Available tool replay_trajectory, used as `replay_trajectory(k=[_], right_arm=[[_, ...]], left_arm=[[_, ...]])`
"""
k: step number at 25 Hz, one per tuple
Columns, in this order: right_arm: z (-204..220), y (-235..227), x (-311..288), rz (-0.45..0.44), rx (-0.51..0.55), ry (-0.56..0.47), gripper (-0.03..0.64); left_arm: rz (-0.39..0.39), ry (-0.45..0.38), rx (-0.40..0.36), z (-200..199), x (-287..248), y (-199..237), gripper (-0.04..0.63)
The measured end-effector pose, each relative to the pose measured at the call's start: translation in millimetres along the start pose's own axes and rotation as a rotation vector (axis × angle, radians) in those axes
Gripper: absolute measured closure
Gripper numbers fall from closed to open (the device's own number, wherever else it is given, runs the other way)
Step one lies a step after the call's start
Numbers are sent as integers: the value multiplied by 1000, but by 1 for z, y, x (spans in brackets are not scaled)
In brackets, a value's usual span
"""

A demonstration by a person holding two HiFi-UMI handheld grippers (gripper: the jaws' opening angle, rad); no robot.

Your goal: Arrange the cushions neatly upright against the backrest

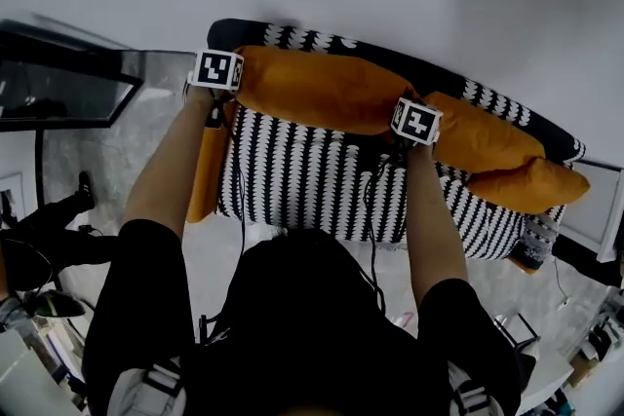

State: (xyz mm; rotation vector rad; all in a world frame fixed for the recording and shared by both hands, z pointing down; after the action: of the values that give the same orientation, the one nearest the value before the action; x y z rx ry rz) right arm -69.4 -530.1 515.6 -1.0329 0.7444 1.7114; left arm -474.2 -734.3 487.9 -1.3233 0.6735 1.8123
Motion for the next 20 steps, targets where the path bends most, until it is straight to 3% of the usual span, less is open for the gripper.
replay_trajectory(k=[3,9,13,16,18,20], right_arm=[[0,11,-15,31,72,27,584],[18,15,-33,130,120,-15,583],[19,7,-24,81,32,-63,580],[21,-2,-6,104,-16,-132,513],[25,-3,9,106,-32,-173,479],[29,-1,28,90,-51,-228,492]], left_arm=[[-100,59,-11,16,-25,2,561],[-144,-47,-77,33,-46,-14,555],[-200,-98,-83,38,-34,-10,506],[-292,-193,-146,41,-15,-6,451],[-304,-232,-157,45,-1,-6,440],[-297,-275,-121,49,14,-8,436]])
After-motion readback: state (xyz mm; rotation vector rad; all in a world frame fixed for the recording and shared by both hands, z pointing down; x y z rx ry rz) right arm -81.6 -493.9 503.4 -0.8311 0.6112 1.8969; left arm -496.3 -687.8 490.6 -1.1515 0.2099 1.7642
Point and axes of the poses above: the fingertips, and each gripper's own axes: x backward along the fingers, y to its left, z out of its underside, the point moved 9 cm from there along x, backward along the fingers, and after that the axes turned 7 degrees about y, right-handed, at the moved point
